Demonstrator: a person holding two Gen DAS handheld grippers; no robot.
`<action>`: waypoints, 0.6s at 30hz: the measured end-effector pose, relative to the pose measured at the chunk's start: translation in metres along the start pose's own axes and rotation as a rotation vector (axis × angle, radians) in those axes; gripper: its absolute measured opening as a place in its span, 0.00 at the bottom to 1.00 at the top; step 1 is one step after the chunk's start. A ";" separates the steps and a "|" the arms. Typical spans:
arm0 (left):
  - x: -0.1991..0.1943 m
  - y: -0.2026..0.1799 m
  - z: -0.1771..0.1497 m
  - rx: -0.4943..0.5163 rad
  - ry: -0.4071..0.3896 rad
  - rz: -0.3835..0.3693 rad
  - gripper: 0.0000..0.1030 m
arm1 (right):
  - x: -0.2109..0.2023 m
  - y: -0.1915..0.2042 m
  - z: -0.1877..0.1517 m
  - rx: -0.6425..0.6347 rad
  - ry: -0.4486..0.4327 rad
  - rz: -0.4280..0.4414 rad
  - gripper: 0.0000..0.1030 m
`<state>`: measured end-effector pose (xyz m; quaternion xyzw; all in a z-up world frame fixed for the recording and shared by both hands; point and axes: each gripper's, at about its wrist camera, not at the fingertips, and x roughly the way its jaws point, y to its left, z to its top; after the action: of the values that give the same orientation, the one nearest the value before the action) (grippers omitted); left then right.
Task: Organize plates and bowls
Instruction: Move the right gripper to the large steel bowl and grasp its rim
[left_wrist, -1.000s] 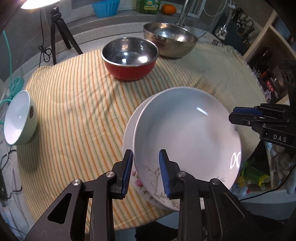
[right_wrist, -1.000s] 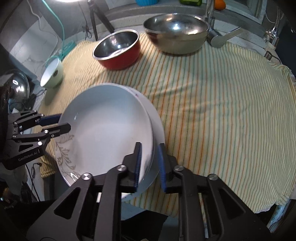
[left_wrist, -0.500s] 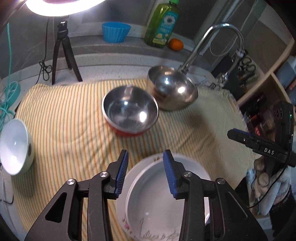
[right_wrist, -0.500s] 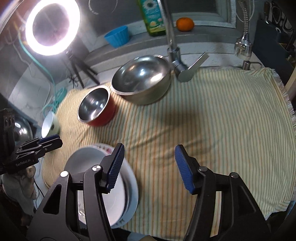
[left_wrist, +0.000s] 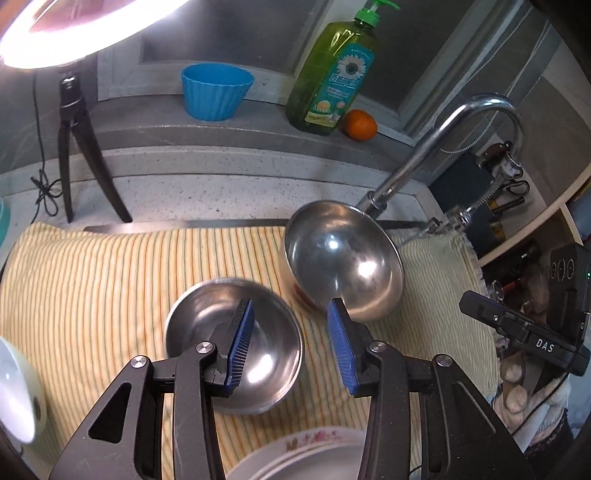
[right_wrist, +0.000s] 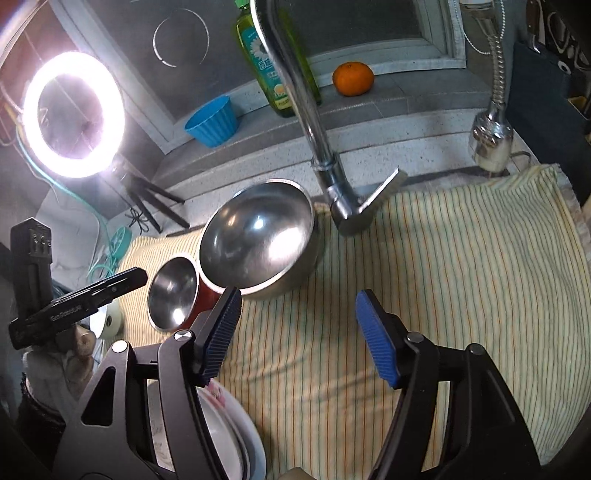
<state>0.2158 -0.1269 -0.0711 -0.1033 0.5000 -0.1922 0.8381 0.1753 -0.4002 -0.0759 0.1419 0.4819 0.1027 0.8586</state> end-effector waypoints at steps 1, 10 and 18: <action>0.004 0.000 0.004 -0.002 -0.002 0.004 0.39 | 0.003 -0.002 0.005 0.003 0.000 0.004 0.65; 0.040 0.004 0.037 -0.045 0.040 -0.008 0.39 | 0.033 -0.017 0.029 0.060 0.038 0.038 0.64; 0.068 0.008 0.049 -0.089 0.105 -0.012 0.39 | 0.065 -0.029 0.040 0.140 0.099 0.093 0.49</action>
<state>0.2896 -0.1495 -0.1043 -0.1332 0.5506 -0.1801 0.8041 0.2439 -0.4133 -0.1180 0.2185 0.5226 0.1155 0.8160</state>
